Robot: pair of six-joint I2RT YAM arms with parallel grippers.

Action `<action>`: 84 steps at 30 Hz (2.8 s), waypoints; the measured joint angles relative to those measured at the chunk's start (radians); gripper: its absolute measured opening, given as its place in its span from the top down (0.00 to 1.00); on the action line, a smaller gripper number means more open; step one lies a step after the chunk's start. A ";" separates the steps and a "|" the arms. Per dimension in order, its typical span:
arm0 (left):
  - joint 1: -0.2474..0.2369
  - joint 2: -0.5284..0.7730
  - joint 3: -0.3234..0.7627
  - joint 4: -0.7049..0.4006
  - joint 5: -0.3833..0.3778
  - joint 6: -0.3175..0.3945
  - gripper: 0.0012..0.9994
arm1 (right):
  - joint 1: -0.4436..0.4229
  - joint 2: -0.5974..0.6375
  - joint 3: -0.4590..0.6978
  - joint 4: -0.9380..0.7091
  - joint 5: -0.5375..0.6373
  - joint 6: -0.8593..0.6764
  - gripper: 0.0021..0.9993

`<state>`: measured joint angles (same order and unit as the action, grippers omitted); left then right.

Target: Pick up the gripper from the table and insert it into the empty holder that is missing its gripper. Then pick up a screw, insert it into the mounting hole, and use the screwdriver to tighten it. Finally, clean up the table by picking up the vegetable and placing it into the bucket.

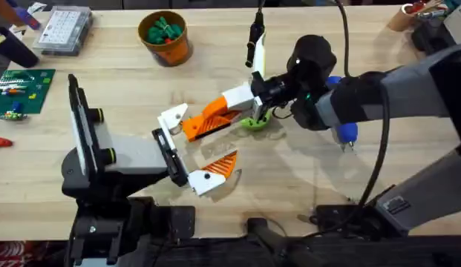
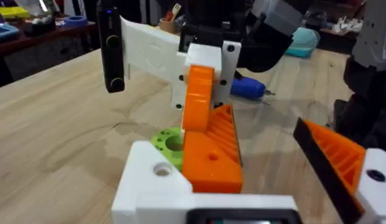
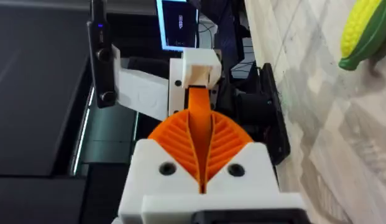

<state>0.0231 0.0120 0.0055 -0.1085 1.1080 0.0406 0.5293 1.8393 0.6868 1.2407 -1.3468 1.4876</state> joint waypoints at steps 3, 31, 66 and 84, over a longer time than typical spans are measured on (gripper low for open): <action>0.000 0.000 0.000 0.000 0.000 0.000 0.01 | 0.000 0.000 0.000 0.000 0.002 0.000 0.98; 0.000 0.000 0.000 0.000 0.000 0.000 0.01 | 0.001 0.000 0.000 -0.027 0.015 0.011 0.98; 0.000 0.000 0.000 0.000 0.001 -0.002 0.01 | 0.008 0.000 0.000 0.004 0.045 0.008 0.98; 0.000 0.000 0.000 0.000 -0.002 -0.003 0.01 | 0.019 0.000 0.000 0.018 0.098 0.008 0.98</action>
<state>0.0231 0.0120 0.0055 -0.1085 1.1060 0.0380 0.5481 1.8393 0.6868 1.2590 -1.2488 1.4952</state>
